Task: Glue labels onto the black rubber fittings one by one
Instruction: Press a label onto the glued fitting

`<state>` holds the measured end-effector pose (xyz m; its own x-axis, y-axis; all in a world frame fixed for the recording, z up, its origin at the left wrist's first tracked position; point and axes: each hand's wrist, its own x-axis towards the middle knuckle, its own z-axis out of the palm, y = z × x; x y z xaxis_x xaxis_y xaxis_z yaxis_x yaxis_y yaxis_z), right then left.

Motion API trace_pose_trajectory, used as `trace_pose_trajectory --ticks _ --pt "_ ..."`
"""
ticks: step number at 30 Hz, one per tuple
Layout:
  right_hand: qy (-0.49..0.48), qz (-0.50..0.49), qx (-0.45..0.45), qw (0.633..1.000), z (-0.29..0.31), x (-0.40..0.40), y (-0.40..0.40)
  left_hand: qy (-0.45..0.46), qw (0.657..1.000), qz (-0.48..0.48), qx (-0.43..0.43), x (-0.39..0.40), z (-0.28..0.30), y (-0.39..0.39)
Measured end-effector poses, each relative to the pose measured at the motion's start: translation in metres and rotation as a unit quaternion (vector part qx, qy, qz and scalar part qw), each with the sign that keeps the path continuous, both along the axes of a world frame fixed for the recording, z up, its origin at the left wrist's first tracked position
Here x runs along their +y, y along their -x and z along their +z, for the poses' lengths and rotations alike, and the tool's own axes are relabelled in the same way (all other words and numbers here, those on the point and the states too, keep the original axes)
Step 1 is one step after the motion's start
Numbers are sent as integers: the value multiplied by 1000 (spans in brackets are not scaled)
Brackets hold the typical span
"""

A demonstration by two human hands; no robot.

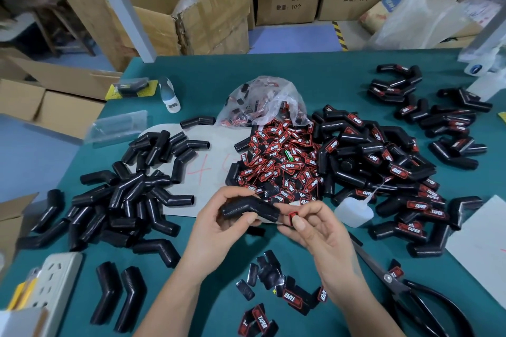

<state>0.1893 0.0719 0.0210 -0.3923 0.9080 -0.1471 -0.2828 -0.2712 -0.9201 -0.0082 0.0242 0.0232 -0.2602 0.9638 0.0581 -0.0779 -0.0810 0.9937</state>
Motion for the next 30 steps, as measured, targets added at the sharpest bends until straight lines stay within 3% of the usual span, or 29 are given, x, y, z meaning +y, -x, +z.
trace_pose_trajectory --ticks 4,11,30 --pt "15 8 9 1000 2 0 1 -9 1000 11 -15 1 -3 -2" --pt "7 25 -12 1000 8 -2 3 -51 993 -58 -93 2 -9 -6" --pt "-35 -9 -90 995 6 0 -4 -14 996 -50 -79 4 -10 -8"
